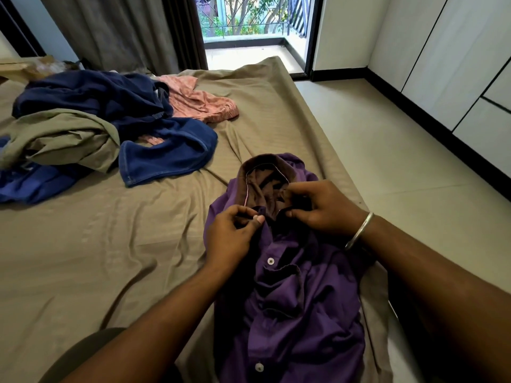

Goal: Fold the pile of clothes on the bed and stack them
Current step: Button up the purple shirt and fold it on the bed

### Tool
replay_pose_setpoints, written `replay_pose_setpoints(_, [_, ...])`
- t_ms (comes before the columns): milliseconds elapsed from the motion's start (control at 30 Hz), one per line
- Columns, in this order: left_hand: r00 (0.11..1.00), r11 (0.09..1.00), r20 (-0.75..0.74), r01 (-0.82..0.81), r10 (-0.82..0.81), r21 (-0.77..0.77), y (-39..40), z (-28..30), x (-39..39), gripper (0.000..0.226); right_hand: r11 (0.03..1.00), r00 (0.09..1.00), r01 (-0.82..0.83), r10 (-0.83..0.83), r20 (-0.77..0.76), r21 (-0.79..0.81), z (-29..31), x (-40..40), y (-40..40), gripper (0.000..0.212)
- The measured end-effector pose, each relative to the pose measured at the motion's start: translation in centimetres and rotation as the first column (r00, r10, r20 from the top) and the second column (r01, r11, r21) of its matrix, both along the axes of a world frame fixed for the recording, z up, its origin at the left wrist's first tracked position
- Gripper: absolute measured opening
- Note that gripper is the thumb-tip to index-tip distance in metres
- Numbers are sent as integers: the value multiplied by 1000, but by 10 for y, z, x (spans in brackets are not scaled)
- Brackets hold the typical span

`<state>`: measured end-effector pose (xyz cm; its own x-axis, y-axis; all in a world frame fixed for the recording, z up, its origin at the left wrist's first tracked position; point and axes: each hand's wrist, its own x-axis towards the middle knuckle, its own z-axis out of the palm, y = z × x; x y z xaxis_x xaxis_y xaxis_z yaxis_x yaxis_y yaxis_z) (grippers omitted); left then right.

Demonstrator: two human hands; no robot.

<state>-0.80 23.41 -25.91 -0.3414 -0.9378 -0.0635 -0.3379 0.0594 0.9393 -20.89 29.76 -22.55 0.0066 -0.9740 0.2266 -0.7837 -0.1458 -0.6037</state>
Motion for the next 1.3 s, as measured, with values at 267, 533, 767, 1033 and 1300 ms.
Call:
replay_pose_setpoints(267, [998, 1000, -64, -23, 24, 7, 2, 10, 1, 14, 997, 998, -60, 61, 18, -54, 4, 2, 0, 16])
replay_pose_setpoints(533, [992, 1000, -127, -7, 10, 20, 0, 7, 1, 10, 979, 984, 174, -170, 50, -109, 2, 4, -3, 9])
replay_pose_setpoints(767, [992, 999, -127, -16, 21, 38, 3, 6, -1, 10, 937, 921, 344, -349, -175, -57, -10, 0, 0, 22])
replay_pose_setpoints(1033, [996, 1000, -84, -9, 7, -17, 5, 6, -2, 6, 915, 657, 374, -376, -653, -151, 1, 19, -3, 64])
replay_pose_setpoints(1300, [994, 1000, -105, 6, -8, -24, 5, 7, -2, 7, 987, 765, 163, -116, -634, 16, -9, 29, -5, 30])
